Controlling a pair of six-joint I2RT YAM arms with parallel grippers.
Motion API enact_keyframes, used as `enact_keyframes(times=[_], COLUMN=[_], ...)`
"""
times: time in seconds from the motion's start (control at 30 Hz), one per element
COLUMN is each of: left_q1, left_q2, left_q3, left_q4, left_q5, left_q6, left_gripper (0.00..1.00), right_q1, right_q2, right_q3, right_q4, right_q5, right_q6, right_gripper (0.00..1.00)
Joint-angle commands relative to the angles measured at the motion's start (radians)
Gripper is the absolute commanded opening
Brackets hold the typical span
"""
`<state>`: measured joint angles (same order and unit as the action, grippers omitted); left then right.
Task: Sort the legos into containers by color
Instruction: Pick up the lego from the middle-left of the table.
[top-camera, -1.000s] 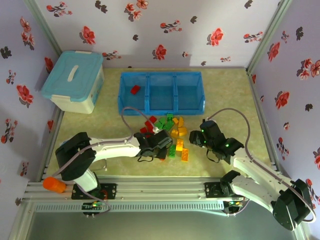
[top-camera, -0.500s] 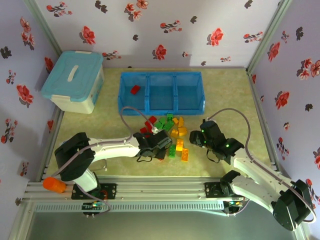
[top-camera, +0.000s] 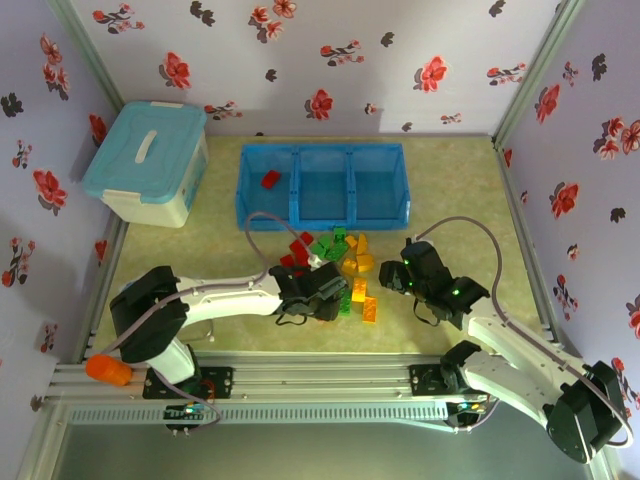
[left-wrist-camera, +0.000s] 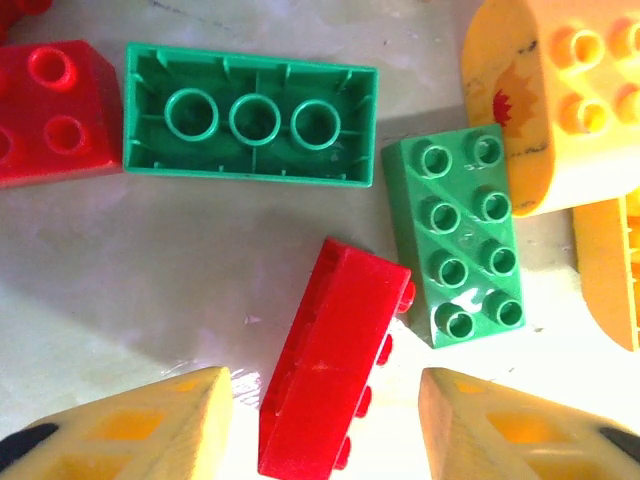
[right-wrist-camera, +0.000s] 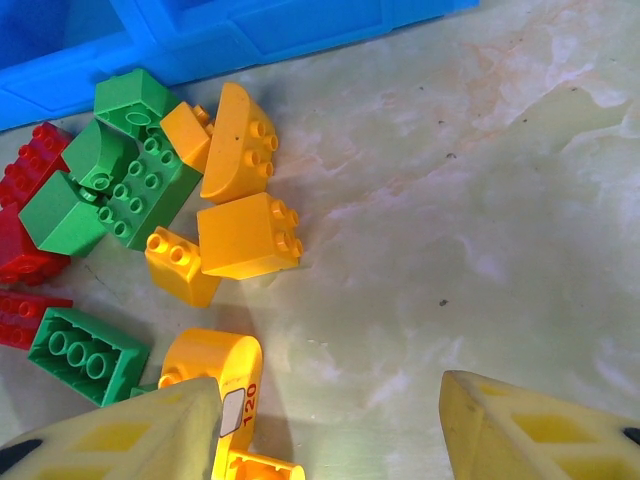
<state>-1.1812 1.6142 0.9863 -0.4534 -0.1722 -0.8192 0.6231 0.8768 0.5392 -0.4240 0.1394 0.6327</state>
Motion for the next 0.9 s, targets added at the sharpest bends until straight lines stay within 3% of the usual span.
enact_keyframes(times=[0.0,0.43,0.63,0.87], left_q1=[-0.008,-0.007,-0.006,-0.003], left_q2=[-0.009,0.084,0.101,0.070], left_q3=[0.022,0.032,0.014,0.003], left_q4=[-0.019,0.010,0.019,0.003], left_q5=[-0.004,0.034,0.018,-0.011], left_q6=[0.036,0.069,0.060,0.056], left_gripper=[0.55,0.57,0.48,0.32], right_q1=[0.009,0.009,0.009,0.009], right_q2=[-0.002,0.011,0.010,0.007], right_q3=[-0.001,0.001,-0.010,-0.022], right_q4=[0.013,0.017,0.023,0.030], right_q5=[0.029,0.029,0.031,0.033], right_q6=[0.008,0.002,0.007,0.010], right_gripper=[0.60,0.60,0.60,0.60])
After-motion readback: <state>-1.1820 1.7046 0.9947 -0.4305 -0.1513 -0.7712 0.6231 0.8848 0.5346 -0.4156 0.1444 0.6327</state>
